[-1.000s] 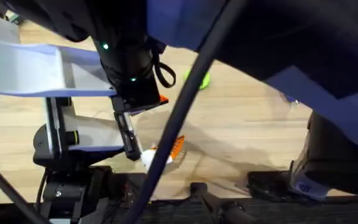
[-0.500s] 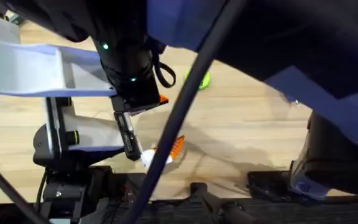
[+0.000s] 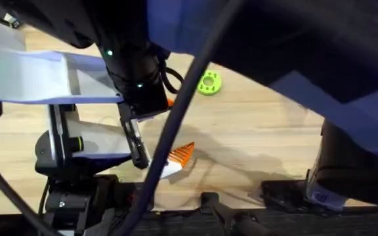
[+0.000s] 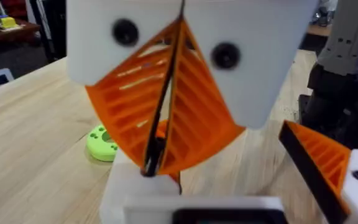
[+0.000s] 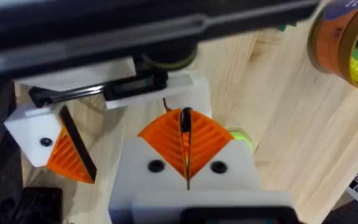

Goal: Pick up the gripper from the table and insert it into the empty holder that is missing its gripper. Then pick up a screw, insert it into the mounting hole, and use the screwdriver to tighten it. Finally, clean up the table by picking up the vegetable and placing it into the bucket.

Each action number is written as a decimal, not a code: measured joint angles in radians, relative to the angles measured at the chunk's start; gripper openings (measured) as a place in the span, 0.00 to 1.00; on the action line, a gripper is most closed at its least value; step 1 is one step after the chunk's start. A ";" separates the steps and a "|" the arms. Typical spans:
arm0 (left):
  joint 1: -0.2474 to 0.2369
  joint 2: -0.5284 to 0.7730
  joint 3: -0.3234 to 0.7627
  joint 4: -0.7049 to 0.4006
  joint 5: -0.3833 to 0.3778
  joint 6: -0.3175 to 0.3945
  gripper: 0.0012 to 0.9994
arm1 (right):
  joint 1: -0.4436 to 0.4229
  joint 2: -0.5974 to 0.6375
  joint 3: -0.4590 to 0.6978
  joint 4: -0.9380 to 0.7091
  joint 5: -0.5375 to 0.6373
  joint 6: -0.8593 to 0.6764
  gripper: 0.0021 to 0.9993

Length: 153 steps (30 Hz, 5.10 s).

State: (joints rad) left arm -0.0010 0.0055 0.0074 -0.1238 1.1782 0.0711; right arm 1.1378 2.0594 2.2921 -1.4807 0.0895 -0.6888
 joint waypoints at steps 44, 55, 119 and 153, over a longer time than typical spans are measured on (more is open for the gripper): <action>-0.002 0.000 0.000 -0.002 0.009 0.005 0.99 | -0.007 0.020 0.003 0.002 0.000 0.014 0.99; -0.002 0.000 0.000 -0.001 0.008 0.005 0.99 | -0.075 -0.106 0.002 0.036 -0.001 0.317 0.99; -0.002 0.000 0.000 -0.001 0.008 0.005 0.14 | -0.934 -0.891 -1.067 0.341 0.181 0.943 1.00; -0.002 0.000 0.000 -0.001 0.008 0.011 0.02 | -1.262 -0.471 -1.067 0.750 0.101 0.451 0.99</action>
State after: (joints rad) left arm -0.0029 0.0055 0.0074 -0.1246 1.1858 0.0822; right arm -0.1239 1.5882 1.2255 -0.7303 0.1906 -0.2373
